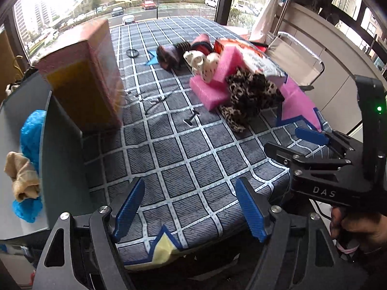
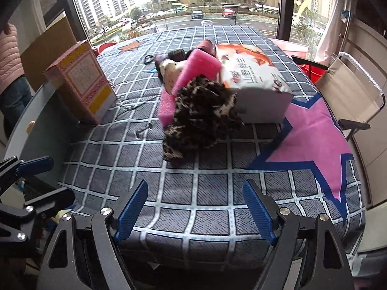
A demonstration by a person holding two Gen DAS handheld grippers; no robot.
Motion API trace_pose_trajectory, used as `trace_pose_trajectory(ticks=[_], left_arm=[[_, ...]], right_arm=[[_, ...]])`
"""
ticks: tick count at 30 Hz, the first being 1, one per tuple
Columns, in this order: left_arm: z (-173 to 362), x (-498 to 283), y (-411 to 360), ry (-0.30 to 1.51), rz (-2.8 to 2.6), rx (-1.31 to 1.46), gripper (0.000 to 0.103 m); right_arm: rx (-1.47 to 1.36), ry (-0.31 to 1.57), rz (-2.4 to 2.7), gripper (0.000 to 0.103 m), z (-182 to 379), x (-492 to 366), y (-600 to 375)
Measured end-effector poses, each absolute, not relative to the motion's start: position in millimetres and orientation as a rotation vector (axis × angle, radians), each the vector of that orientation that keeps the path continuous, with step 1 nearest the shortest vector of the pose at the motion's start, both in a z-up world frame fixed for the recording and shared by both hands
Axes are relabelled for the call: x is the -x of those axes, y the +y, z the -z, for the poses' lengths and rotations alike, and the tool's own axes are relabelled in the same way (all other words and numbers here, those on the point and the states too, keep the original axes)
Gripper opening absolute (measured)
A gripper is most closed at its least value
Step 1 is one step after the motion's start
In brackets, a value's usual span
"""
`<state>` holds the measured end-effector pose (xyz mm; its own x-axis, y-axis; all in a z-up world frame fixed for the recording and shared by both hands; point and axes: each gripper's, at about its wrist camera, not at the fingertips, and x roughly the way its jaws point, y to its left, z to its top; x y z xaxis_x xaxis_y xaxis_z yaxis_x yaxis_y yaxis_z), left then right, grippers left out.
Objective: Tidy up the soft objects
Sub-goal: 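Move both grippers back to the remaining items on the bed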
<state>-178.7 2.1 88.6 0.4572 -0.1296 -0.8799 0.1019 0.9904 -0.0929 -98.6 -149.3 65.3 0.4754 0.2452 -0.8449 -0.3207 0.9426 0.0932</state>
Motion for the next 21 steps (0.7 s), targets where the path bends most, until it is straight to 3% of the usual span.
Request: trace_pose_trajectory(ticks=[8,10,12,21], left_arm=[[-51,154,-3,1.188,0.121,0.062,0.080],[-43,152,-3,1.207,0.113,0.061,0.080],[-38,151,-6,1.202,0.102,0.050,0.081],[-30,153,-7,1.141,0.059,0.016,0.103]], right_arm=[[0.063,1.084,-0.314,0.082,-33,94,-168],[0.068,1.063,-0.319,0.092,-33,96,-170],[0.080,1.060,-0.321,0.094,-30,95,-170],[0.192,0.971,-0.334,0.102,-23,102,-164]])
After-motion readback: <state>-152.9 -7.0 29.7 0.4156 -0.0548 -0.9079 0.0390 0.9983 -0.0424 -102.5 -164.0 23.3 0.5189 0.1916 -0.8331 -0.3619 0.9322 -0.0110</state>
